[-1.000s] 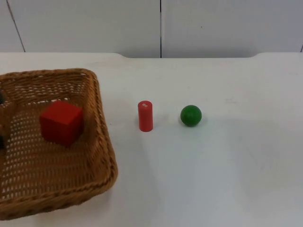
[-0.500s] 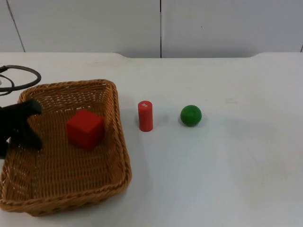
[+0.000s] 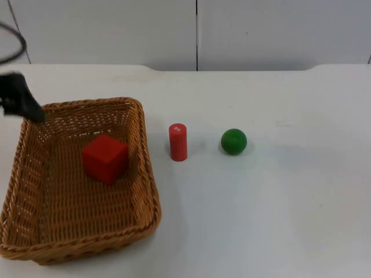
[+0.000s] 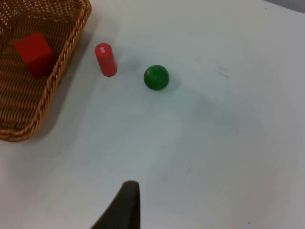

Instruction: Pick up the basket with the left hand and place the object to the left of the red cylinder into the basket with the right hand.

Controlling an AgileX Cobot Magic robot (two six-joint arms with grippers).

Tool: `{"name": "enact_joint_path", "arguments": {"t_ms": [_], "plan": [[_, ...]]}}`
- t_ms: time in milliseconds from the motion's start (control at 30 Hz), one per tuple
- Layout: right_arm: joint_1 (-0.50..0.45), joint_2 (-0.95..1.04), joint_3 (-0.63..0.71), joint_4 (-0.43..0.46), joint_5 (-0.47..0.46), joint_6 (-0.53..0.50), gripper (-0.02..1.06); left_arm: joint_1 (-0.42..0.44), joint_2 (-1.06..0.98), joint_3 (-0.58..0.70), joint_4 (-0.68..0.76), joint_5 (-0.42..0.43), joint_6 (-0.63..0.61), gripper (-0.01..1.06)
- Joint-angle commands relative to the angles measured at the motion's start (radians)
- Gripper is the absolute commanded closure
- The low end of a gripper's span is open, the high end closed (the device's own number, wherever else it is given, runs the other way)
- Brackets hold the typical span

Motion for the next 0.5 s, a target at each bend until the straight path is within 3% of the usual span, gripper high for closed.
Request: {"name": "enact_joint_path", "arguments": {"t_ms": [0,300,467], "plan": [[-0.006,-0.006,0.005,0.000,-0.008,0.002,0.03,0.001,-0.097,-0.003,0.062,0.033,-0.035,0.00],[-0.006,-0.033,0.005,0.000,-0.050,0.002,0.03,0.001,-0.486,-0.003,0.198,0.279,-0.093,0.00],[-0.006,-0.135,0.005,0.000,-0.087,0.002,0.03,0.001,-0.659,-0.003,0.331,0.357,-0.181,0.00]]}}
